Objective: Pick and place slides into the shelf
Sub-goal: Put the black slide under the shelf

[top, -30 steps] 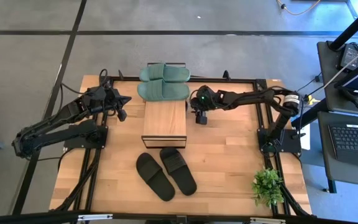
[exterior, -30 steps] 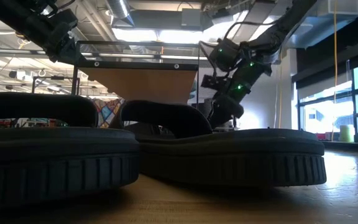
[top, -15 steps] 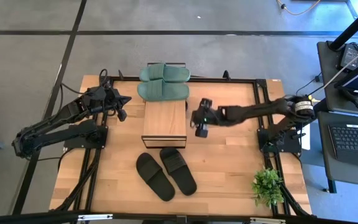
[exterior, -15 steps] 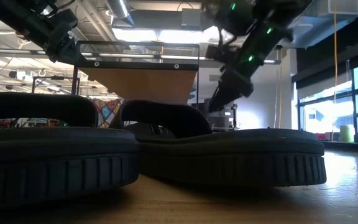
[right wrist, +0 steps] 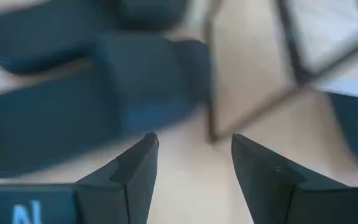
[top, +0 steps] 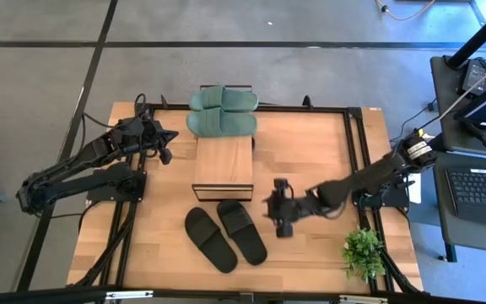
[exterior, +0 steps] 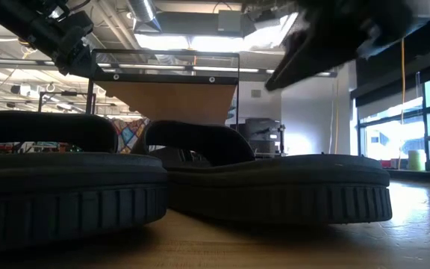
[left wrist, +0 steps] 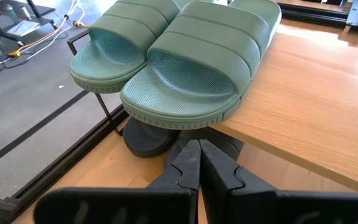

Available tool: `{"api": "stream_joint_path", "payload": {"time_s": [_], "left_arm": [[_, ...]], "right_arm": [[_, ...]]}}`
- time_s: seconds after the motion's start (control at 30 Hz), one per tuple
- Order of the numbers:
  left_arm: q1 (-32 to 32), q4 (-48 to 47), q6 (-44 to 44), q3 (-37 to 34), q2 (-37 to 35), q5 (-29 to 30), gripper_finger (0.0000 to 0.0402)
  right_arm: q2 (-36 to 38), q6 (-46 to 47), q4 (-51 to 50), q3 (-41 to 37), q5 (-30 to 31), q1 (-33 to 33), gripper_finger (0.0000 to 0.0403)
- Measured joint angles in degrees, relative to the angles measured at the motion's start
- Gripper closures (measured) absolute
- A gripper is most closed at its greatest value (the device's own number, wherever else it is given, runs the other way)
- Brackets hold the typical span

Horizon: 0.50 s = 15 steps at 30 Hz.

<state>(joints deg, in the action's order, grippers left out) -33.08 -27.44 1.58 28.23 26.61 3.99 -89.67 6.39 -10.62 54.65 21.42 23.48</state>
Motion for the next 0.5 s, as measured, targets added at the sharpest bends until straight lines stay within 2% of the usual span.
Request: {"api": "stream_joint_path", "payload": {"time_s": [0.1, 0.27, 0.33, 0.5], "left_arm": [[0.0, 0.0, 0.0, 0.0, 0.0, 0.0, 0.0401], [0.0, 0.0, -0.02, 0.01, 0.0, -0.01, 0.0401], [0.0, -0.01, -0.03, 0.0, -0.02, -0.01, 0.0401], [0.0, -0.13, -0.56, 0.0, 0.0, -0.02, 0.0401]], "right_arm": [[-0.03, 2.93, 3.14, 0.0, 1.2, 5.18, 0.0199], [-2.02, 3.83, 3.42, 4.85, 11.58, 12.82, 0.0199], [-4.49, 3.89, -0.62, 9.7, 14.13, 14.42, 0.0199], [-14.34, 6.19, -13.68, 23.38, 14.85, 15.31, 0.0199]]}}
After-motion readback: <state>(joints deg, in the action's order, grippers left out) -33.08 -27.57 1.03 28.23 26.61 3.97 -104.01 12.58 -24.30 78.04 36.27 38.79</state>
